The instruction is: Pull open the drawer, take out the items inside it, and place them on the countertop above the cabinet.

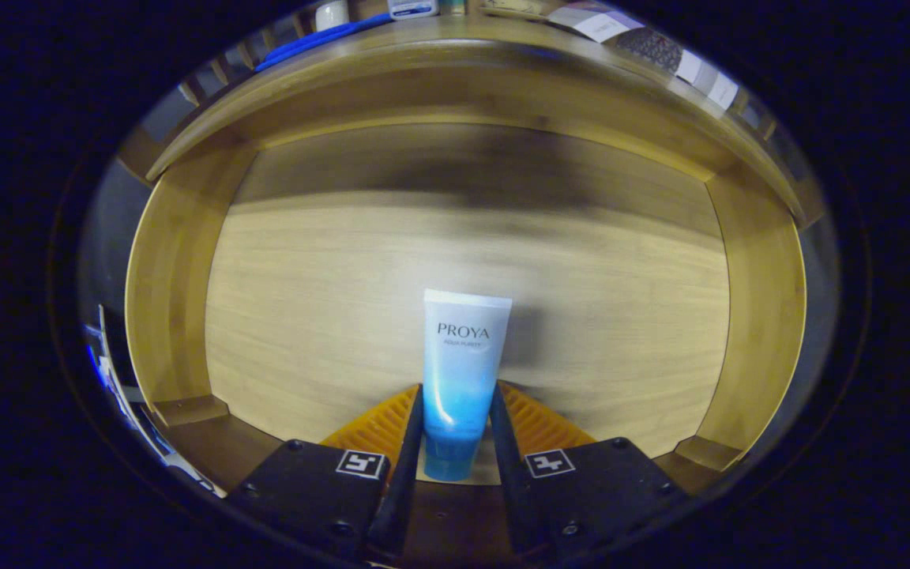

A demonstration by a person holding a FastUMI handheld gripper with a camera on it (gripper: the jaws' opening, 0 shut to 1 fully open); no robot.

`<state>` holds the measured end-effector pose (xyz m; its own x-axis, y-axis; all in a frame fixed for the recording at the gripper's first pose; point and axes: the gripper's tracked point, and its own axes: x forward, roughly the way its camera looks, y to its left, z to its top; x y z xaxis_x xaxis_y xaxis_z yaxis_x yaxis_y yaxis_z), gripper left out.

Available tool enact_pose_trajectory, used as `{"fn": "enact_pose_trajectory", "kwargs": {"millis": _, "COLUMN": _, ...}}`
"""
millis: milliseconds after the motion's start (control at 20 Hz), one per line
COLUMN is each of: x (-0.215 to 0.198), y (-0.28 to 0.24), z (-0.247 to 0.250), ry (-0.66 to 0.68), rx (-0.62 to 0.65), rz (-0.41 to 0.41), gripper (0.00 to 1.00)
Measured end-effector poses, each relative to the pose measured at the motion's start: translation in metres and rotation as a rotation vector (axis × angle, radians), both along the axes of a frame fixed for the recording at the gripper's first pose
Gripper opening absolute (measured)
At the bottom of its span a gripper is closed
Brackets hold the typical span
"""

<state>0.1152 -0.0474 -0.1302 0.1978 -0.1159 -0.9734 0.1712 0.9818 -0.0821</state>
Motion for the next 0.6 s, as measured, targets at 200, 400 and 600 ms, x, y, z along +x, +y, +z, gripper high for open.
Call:
{"fn": "enact_pose_trajectory", "kwargs": {"millis": 200, "x": 0.002, "y": 0.003, "z": 0.009, "ry": -0.052, "rx": -0.011, "rz": 0.005, "gripper": 0.47}}
{"fn": "enact_pose_trajectory", "kwargs": {"millis": 400, "x": 0.003, "y": -0.001, "z": 0.039, "ry": -0.117, "rx": 0.000, "rz": 0.012, "gripper": 0.47}}
{"fn": "enact_pose_trajectory", "kwargs": {"millis": 600, "x": 0.004, "y": -0.005, "z": 0.071, "ry": -0.164, "rx": -0.014, "rz": 0.009, "gripper": 0.47}}
